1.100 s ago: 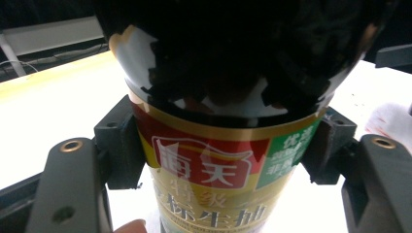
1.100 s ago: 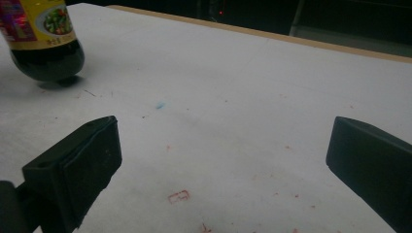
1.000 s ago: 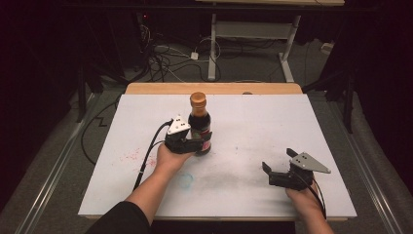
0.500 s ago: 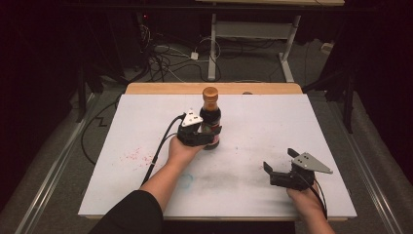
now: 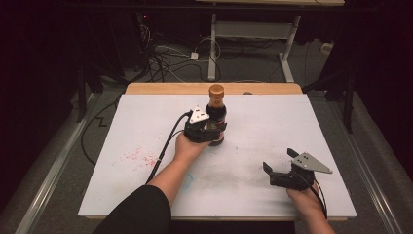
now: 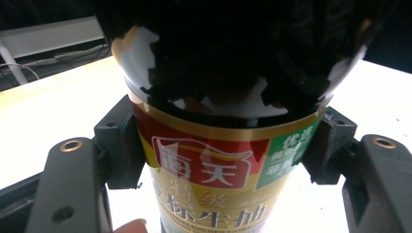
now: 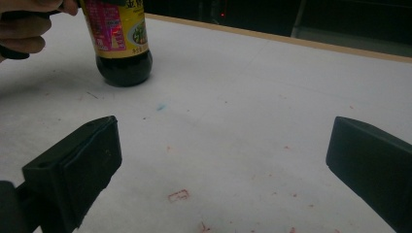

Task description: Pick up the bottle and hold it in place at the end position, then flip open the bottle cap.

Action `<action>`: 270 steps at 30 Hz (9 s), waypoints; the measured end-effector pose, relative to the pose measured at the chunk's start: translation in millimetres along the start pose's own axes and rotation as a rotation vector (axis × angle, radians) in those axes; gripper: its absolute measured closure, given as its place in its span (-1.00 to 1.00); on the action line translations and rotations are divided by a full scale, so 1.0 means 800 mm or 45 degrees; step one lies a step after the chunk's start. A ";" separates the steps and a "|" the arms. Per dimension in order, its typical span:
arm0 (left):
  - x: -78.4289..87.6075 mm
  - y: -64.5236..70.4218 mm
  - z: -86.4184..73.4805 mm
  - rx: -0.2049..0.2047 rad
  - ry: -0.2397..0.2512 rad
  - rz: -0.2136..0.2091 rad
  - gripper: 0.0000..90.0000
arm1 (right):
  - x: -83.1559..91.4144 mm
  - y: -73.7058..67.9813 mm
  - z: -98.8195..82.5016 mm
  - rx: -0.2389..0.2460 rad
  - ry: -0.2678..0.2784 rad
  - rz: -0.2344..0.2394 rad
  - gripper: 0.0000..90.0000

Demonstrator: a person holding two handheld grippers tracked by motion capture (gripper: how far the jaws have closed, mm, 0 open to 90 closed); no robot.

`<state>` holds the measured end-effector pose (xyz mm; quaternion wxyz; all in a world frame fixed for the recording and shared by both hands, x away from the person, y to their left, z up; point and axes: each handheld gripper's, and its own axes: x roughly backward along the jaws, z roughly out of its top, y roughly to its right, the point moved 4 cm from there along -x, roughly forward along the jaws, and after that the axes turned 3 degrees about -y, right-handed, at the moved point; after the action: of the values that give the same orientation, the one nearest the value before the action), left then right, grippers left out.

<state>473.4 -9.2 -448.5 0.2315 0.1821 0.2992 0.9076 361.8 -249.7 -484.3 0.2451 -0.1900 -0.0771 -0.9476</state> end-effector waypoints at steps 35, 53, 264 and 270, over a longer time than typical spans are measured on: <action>0.001 0.022 -0.002 0.433 0.040 -0.014 -0.39 | -0.014 -0.018 0.024 0.000 -0.010 0.134 -0.95; 0.000 0.024 -0.003 0.459 0.043 0.006 -0.38 | -0.048 -0.022 0.059 0.025 -0.013 0.174 -0.06; -0.003 0.026 -0.012 0.409 0.105 0.059 -0.36 | -0.085 -0.097 0.273 0.234 -0.072 0.296 1.00; -0.004 0.025 -0.012 0.395 0.106 0.054 -0.36 | -0.086 -0.098 0.274 0.224 -0.058 0.295 1.00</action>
<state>465.2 -29.4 -443.5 0.1688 0.1843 0.4410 0.8620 449.1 -99.3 -315.0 0.3667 -0.1968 -0.1430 -0.8980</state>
